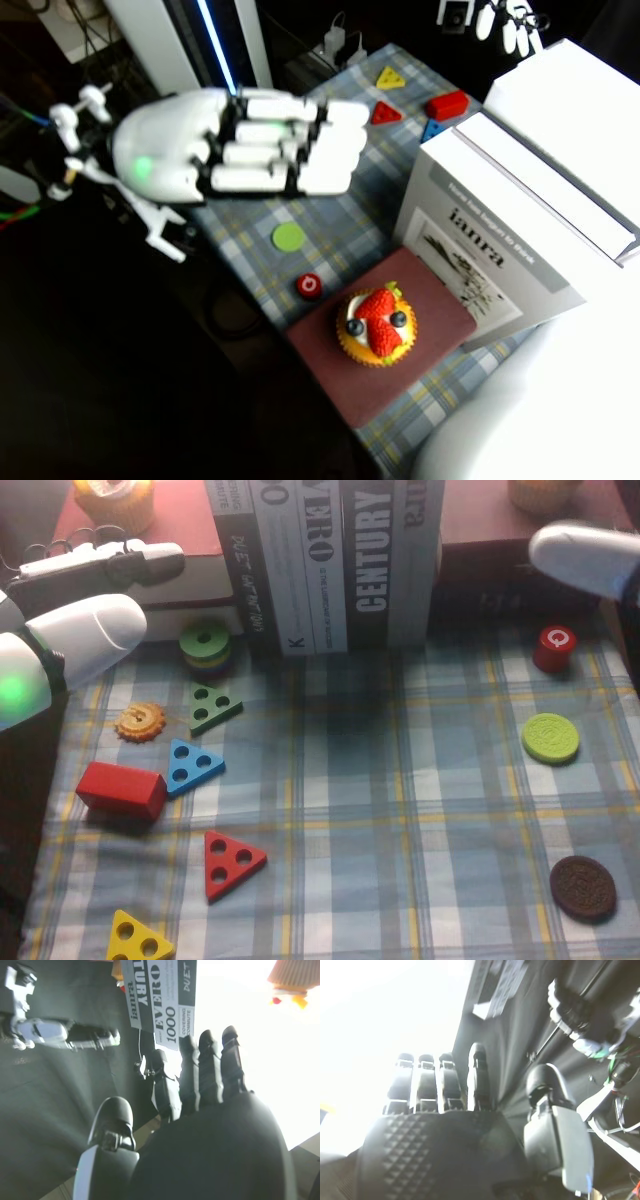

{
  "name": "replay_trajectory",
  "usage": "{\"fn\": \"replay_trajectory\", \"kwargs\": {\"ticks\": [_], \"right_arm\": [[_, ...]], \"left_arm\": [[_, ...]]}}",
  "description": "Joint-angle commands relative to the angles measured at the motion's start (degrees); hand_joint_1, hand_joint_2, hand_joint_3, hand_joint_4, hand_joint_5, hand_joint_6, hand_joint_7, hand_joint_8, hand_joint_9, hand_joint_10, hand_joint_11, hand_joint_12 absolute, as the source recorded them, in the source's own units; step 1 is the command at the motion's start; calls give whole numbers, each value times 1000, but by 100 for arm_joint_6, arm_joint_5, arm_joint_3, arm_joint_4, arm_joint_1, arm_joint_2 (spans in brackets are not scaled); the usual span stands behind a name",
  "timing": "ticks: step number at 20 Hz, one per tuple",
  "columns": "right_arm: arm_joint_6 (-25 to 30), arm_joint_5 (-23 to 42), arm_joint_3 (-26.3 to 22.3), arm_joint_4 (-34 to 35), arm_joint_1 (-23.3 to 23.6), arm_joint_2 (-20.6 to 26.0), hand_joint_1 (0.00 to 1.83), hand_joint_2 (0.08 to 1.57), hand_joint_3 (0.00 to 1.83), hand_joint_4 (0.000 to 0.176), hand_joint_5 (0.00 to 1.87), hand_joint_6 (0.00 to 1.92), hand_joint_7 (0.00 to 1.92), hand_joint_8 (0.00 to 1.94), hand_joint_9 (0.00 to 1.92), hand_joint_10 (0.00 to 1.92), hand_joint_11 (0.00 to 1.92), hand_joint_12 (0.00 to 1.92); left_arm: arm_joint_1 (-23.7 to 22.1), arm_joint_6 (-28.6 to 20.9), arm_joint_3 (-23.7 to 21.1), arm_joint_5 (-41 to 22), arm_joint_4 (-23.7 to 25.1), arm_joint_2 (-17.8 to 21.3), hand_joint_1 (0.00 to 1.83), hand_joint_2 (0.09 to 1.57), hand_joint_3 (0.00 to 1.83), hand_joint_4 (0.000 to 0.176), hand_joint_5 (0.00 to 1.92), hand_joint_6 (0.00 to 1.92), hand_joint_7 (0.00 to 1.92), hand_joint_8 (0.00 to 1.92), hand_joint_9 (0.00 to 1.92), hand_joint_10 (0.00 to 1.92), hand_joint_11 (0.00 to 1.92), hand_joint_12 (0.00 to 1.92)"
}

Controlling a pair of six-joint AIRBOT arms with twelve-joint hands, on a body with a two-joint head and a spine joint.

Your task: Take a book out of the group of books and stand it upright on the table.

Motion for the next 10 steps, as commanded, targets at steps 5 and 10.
{"fn": "replay_trajectory", "kwargs": {"ticks": [5, 10], "right_arm": [[-17, -579, 376, -628, 1127, -354, 2, 1102, 0, 176, 150, 2, 0, 0, 4, 1, 122, 71], [-16, -1433, 668, -1124, 1688, -685, 0, 1067, 4, 176, 135, 2, 0, 0, 47, 2, 102, 328]], "left_arm": [[-20, -30, 37, -644, 12, -23, 0, 1322, 4, 154, 434, 0, 266, 6, 177, 4, 48, 25], [-21, -30, 39, -599, 24, -30, 0, 1347, 10, 159, 397, 0, 246, 0, 158, 0, 46, 27]]}}
